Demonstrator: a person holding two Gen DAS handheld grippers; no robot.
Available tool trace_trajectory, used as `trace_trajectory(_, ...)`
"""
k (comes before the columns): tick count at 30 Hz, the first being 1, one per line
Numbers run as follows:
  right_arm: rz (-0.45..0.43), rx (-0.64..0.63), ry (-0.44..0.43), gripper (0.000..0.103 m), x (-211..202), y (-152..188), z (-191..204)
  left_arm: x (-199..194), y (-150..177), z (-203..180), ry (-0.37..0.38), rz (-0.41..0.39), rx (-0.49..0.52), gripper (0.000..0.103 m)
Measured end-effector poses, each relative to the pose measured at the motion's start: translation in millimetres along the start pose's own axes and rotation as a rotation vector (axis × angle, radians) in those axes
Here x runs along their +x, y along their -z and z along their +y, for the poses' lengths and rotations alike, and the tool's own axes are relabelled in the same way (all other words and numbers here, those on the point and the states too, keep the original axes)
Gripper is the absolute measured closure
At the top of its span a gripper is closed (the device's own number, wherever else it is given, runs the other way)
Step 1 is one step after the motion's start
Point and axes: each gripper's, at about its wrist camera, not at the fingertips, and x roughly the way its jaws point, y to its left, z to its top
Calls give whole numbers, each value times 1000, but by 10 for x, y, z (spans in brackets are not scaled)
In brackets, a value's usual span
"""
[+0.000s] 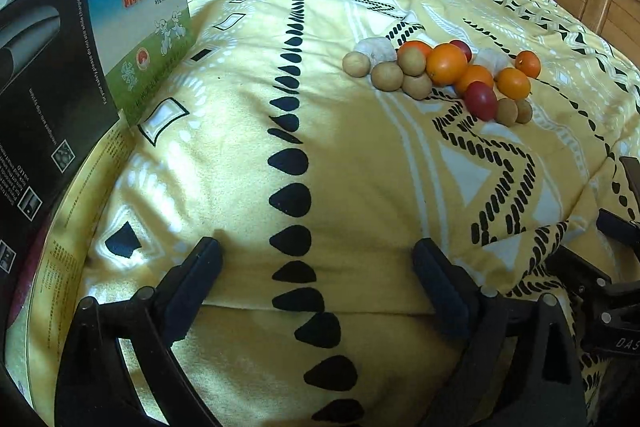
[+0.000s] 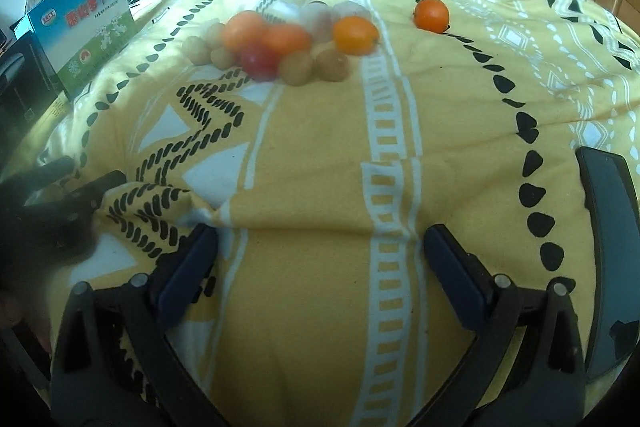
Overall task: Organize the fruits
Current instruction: 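Move both open tools back over the remaining fruit on the bed cover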
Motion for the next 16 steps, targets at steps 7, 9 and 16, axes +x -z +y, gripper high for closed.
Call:
trace_trajectory(7, 5, -5, 7, 0, 3, -10, 8, 27, -24, 9, -10, 12, -8, 0)
trace_trajectory(9, 3, -2, 1, 0, -3, -9, 3, 31, -39, 4, -17, 21, -19, 0)
trace_trajectory(16, 6, 1, -10, 0, -4, -19, -9, 34, -37, 17, -10, 16, -27, 0)
